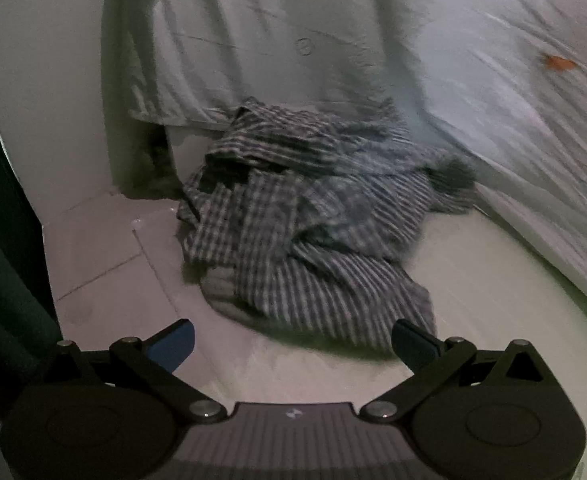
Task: Fold clothes
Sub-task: 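Reach both grippers into the checked shirt pile and close on the fabric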
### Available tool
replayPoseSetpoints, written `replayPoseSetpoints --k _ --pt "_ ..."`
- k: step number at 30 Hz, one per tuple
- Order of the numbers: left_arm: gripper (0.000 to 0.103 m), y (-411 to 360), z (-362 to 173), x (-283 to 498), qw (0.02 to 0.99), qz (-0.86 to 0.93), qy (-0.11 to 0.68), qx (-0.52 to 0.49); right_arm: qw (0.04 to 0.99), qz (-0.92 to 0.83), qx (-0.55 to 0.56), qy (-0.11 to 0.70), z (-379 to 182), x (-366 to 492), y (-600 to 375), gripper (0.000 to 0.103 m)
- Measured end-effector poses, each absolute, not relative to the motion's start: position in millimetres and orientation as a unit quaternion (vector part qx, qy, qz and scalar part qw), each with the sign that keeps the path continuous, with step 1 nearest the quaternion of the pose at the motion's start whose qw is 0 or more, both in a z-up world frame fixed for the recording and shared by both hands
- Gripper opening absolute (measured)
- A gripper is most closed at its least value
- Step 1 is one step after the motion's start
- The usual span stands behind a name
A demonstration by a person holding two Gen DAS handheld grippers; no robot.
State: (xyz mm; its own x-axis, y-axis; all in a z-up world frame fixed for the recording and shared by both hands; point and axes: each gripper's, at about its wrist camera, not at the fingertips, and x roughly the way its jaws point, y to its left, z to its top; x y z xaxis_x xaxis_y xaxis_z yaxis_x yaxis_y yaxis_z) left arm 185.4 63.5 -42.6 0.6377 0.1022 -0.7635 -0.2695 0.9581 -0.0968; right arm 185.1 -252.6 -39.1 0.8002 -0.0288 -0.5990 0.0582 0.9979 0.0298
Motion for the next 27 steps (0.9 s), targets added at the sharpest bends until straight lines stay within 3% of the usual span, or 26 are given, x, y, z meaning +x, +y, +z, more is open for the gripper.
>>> replayPoseSetpoints --k 3,14,19,21,23,24,27 --pt "0.096 79.1 -46.0 220.1 0.893 0.124 0.415 -0.121 0.944 -0.013 0.04 0.327 -49.0 233.2 -246.0 0.102" --pt "0.062 122.4 -61.2 338.7 0.883 0.153 0.403 -0.187 0.902 0.07 0.192 0.379 -97.6 394.8 -199.2 0.062" --pt "0.049 124.0 -63.3 362.7 0.884 0.14 0.399 -0.201 0.859 0.118 0.262 0.424 -128.6 433.4 -166.8 0.059" --pt "0.039 124.2 -64.2 362.2 0.887 0.144 0.387 -0.205 0.839 0.13 0.293 0.44 -142.0 440.6 -158.6 0.036" --pt "0.028 125.1 -64.6 358.9 0.891 0.149 0.375 -0.209 0.843 0.119 0.302 0.43 -141.1 432.6 -160.4 0.007" --pt "0.02 125.8 -63.6 355.5 0.892 0.151 0.37 -0.209 0.846 0.112 0.304 0.423 -139.5 427.8 -161.8 0.001" --pt "0.013 125.0 -57.9 346.5 0.897 0.152 0.36 -0.206 0.872 0.108 0.275 0.389 -118.3 403.3 -169.9 0.001"
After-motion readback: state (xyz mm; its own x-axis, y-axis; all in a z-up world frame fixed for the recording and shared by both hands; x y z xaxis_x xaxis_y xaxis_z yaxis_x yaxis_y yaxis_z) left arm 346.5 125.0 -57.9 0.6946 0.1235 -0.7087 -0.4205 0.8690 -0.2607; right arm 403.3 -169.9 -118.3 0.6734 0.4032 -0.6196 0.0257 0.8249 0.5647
